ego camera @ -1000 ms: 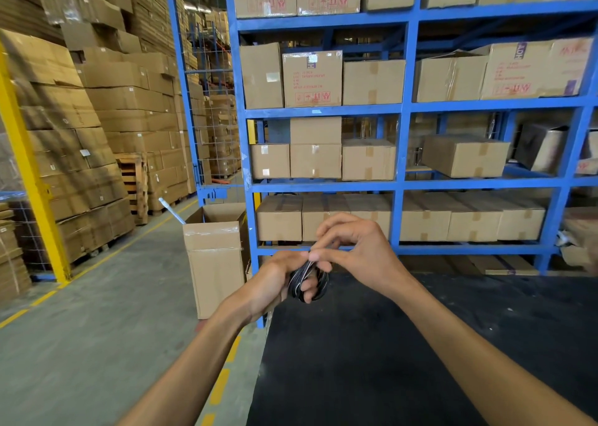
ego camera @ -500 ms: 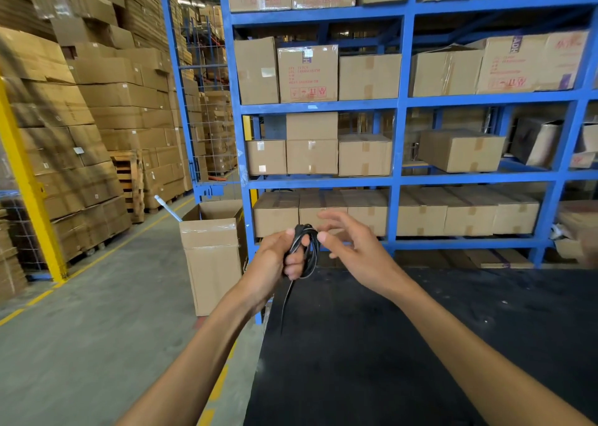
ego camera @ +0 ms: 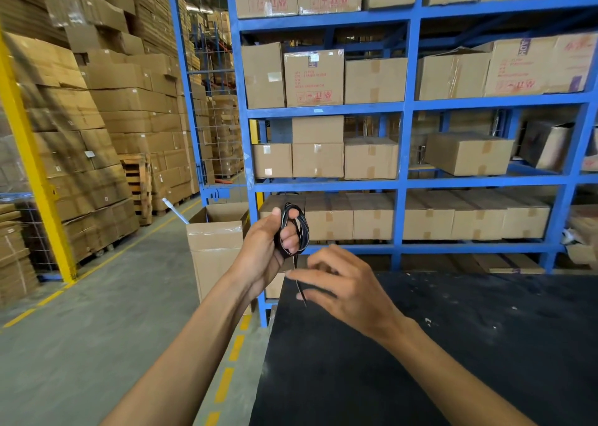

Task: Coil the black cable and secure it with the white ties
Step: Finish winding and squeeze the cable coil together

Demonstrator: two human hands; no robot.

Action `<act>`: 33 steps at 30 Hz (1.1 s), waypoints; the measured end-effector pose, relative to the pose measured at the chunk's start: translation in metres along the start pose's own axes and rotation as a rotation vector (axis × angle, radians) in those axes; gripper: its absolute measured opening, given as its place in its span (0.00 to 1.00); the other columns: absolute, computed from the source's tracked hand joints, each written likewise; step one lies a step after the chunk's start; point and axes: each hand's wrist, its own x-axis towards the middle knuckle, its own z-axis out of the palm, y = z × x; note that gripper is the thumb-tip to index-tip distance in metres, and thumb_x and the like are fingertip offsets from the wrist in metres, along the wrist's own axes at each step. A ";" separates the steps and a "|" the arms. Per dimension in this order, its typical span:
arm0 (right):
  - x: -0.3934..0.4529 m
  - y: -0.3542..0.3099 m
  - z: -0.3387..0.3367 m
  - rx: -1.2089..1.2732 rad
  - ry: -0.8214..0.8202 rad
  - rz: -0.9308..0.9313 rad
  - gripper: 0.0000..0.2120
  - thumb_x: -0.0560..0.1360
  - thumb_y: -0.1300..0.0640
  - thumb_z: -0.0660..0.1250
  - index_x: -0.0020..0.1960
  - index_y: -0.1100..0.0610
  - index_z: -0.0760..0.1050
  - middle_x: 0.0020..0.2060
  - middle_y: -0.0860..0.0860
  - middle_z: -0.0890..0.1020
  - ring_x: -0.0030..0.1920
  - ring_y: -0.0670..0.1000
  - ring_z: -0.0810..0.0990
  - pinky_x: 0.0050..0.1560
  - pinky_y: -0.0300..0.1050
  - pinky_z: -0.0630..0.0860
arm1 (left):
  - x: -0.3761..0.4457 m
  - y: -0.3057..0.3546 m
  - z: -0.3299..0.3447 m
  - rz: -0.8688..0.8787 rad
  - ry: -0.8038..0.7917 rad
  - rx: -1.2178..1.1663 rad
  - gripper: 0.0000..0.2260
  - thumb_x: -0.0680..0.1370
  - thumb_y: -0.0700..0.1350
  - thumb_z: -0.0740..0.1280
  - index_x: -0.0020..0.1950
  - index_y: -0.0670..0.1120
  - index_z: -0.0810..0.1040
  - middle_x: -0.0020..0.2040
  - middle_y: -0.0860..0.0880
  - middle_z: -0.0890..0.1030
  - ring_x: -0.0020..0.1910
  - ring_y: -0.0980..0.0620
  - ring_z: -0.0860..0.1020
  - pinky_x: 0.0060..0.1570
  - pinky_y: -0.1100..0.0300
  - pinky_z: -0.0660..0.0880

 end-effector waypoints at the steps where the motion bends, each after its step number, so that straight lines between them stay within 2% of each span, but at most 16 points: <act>1: 0.002 -0.001 0.000 -0.003 -0.007 -0.042 0.12 0.74 0.56 0.72 0.58 0.53 0.82 0.43 0.51 0.80 0.41 0.49 0.75 0.41 0.44 0.75 | 0.000 0.000 0.000 -0.005 0.001 0.008 0.16 0.85 0.48 0.50 0.51 0.41 0.74 0.29 0.51 0.65 0.26 0.56 0.65 0.29 0.65 0.66; 4: 0.008 -0.006 0.000 -0.001 -0.037 -0.093 0.05 0.77 0.59 0.70 0.51 0.55 0.84 0.40 0.51 0.81 0.40 0.50 0.77 0.37 0.47 0.75 | 0.000 -0.002 0.001 0.007 0.010 0.047 0.17 0.85 0.48 0.50 0.56 0.38 0.74 0.30 0.51 0.66 0.27 0.56 0.66 0.31 0.64 0.68; 6: 0.012 -0.008 -0.002 0.039 -0.068 -0.092 0.04 0.77 0.62 0.69 0.48 0.59 0.83 0.40 0.53 0.82 0.40 0.51 0.78 0.38 0.47 0.77 | -0.003 -0.004 0.002 0.035 0.015 0.129 0.18 0.85 0.48 0.50 0.59 0.37 0.74 0.31 0.51 0.66 0.29 0.55 0.66 0.33 0.63 0.69; 11: 0.027 -0.005 -0.015 0.045 -0.152 -0.118 0.08 0.78 0.61 0.66 0.52 0.60 0.83 0.44 0.54 0.84 0.45 0.50 0.81 0.46 0.45 0.80 | -0.010 -0.013 0.004 0.053 0.000 0.385 0.18 0.84 0.48 0.53 0.63 0.38 0.75 0.34 0.47 0.72 0.34 0.53 0.72 0.40 0.62 0.72; 13: 0.032 -0.002 -0.023 0.063 -0.119 -0.114 0.08 0.77 0.60 0.68 0.50 0.61 0.84 0.43 0.54 0.85 0.43 0.51 0.82 0.45 0.44 0.81 | -0.012 -0.016 0.002 0.019 -0.021 0.445 0.17 0.84 0.49 0.55 0.60 0.41 0.78 0.39 0.43 0.77 0.40 0.49 0.77 0.45 0.59 0.75; 15: 0.036 0.003 -0.030 0.079 -0.085 -0.101 0.04 0.74 0.62 0.73 0.47 0.61 0.85 0.41 0.54 0.85 0.42 0.51 0.81 0.45 0.42 0.80 | -0.015 -0.019 -0.001 -0.014 -0.076 0.472 0.18 0.83 0.49 0.56 0.49 0.38 0.80 0.40 0.41 0.80 0.41 0.42 0.78 0.48 0.50 0.73; 17: 0.038 0.010 -0.039 0.119 -0.079 -0.038 0.04 0.72 0.61 0.75 0.46 0.60 0.86 0.40 0.52 0.84 0.41 0.49 0.80 0.43 0.41 0.79 | -0.017 -0.021 -0.002 -0.026 -0.147 0.554 0.22 0.82 0.53 0.58 0.43 0.35 0.77 0.38 0.38 0.78 0.38 0.35 0.74 0.47 0.43 0.67; 18: 0.040 0.014 -0.043 0.159 -0.090 0.012 0.05 0.72 0.59 0.75 0.46 0.59 0.86 0.40 0.52 0.84 0.40 0.48 0.80 0.43 0.42 0.79 | -0.019 -0.020 -0.001 -0.029 -0.183 0.579 0.21 0.82 0.53 0.57 0.42 0.37 0.77 0.37 0.38 0.78 0.38 0.35 0.73 0.48 0.43 0.66; 21: 0.040 0.025 -0.051 0.247 -0.149 0.128 0.07 0.73 0.57 0.73 0.50 0.56 0.86 0.40 0.50 0.83 0.42 0.45 0.77 0.44 0.42 0.78 | -0.021 -0.017 0.003 -0.063 -0.281 0.531 0.17 0.82 0.48 0.55 0.42 0.42 0.77 0.38 0.40 0.77 0.40 0.42 0.75 0.51 0.49 0.70; 24: 0.037 0.028 -0.054 0.304 -0.140 0.234 0.07 0.70 0.56 0.76 0.48 0.54 0.86 0.41 0.48 0.82 0.44 0.47 0.77 0.45 0.46 0.77 | -0.021 -0.014 0.006 -0.089 -0.349 0.538 0.15 0.82 0.47 0.55 0.45 0.40 0.76 0.38 0.42 0.77 0.41 0.44 0.75 0.49 0.51 0.71; 26: 0.035 0.028 -0.058 0.404 -0.124 0.352 0.05 0.68 0.57 0.78 0.44 0.53 0.87 0.45 0.46 0.83 0.49 0.47 0.79 0.50 0.46 0.78 | -0.021 -0.013 0.007 -0.094 -0.376 0.569 0.15 0.82 0.47 0.56 0.45 0.38 0.76 0.38 0.42 0.77 0.40 0.44 0.76 0.49 0.52 0.71; 29: 0.035 0.026 -0.064 0.570 -0.222 0.529 0.05 0.70 0.59 0.77 0.39 0.50 0.83 0.56 0.42 0.83 0.60 0.39 0.79 0.63 0.39 0.73 | -0.022 -0.010 0.011 -0.088 -0.387 0.585 0.16 0.82 0.48 0.58 0.43 0.38 0.77 0.37 0.41 0.78 0.38 0.46 0.77 0.49 0.51 0.71; 31: 0.034 0.024 -0.065 0.657 -0.229 0.560 0.11 0.71 0.61 0.76 0.36 0.48 0.78 0.55 0.44 0.84 0.59 0.41 0.81 0.62 0.39 0.75 | -0.021 -0.007 0.011 -0.085 -0.383 0.601 0.16 0.81 0.48 0.59 0.41 0.40 0.77 0.36 0.40 0.78 0.37 0.47 0.78 0.48 0.52 0.72; 33: 0.034 0.024 -0.065 0.681 -0.210 0.552 0.13 0.71 0.62 0.76 0.36 0.47 0.78 0.52 0.46 0.85 0.55 0.44 0.83 0.58 0.38 0.78 | -0.020 -0.004 0.012 -0.080 -0.380 0.639 0.17 0.81 0.49 0.58 0.39 0.40 0.77 0.35 0.40 0.77 0.35 0.48 0.77 0.46 0.54 0.72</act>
